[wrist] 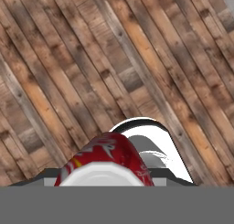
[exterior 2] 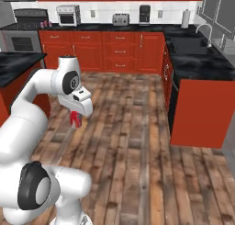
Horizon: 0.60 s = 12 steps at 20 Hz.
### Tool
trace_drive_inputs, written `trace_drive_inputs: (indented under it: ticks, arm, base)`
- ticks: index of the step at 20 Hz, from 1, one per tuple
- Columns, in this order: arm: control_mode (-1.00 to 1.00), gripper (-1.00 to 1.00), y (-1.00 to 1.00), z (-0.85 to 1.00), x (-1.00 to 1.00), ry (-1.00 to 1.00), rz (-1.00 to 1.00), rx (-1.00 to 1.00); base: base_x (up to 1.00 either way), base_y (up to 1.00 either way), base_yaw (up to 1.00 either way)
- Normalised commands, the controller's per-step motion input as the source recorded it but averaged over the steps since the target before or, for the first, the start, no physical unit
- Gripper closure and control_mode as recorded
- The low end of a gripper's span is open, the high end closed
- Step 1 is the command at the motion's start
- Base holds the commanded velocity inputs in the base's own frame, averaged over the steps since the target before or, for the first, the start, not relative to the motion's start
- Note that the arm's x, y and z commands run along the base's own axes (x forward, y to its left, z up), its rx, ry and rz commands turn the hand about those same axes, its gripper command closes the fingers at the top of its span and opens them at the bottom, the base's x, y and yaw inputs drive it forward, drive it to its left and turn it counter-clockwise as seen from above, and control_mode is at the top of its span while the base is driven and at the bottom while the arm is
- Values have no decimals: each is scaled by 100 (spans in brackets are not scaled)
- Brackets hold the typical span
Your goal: Four empty soda cans are scattered around the kitchen. Gather all the cans and cluster them next to the stove for recycling.
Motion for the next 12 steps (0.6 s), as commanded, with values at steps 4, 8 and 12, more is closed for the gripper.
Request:
trace_drive_inputs:
  ticks: [4,8,12]
  arm:
    - [100,100,0,0,0,0,0,0]
    - [100,100,0,0,0,0,0,0]
    - [100,100,0,0,0,0,0,0]
  base:
    - [68,1,0]
    - [66,1,0]
    - [67,0,0]
